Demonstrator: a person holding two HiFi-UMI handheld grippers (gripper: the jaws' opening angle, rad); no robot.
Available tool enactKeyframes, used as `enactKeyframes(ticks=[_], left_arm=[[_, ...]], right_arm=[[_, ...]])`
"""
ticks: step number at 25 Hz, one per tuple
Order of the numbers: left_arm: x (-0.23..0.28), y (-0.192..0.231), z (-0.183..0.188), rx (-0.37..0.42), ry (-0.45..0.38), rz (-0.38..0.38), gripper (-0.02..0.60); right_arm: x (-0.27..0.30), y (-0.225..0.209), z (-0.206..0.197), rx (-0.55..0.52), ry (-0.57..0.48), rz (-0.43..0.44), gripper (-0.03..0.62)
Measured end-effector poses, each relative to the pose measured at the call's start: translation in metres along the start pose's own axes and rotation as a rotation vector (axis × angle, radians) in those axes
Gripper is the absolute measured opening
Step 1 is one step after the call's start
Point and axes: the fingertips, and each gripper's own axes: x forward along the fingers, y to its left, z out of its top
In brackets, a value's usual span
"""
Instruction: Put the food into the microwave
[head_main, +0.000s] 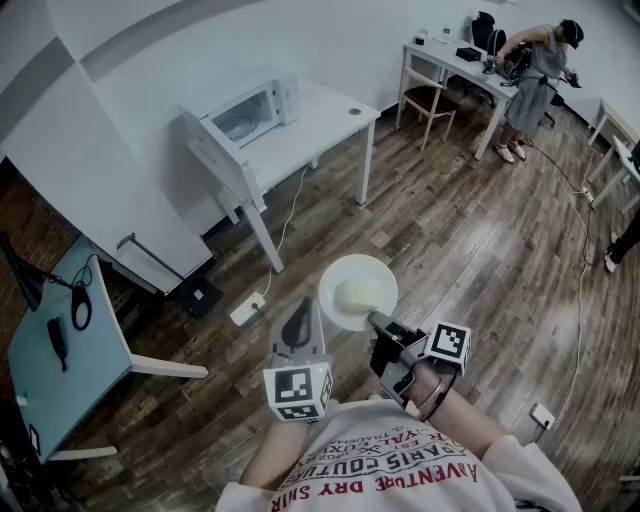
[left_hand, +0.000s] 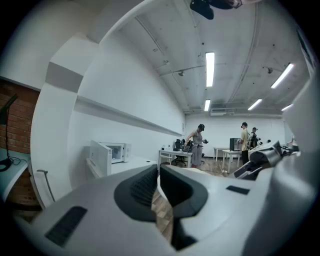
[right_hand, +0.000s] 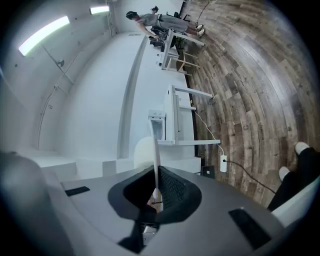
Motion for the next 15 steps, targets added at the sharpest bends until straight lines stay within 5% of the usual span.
enactKeyframes(ticks=[15], left_arm=[[-0.002,0.031,-0.008,-0.008,0.011,-0.07,0.018]], right_arm=[[0.022,0.0,-0.02,-0.005,-0.061,-0.004,0.021]])
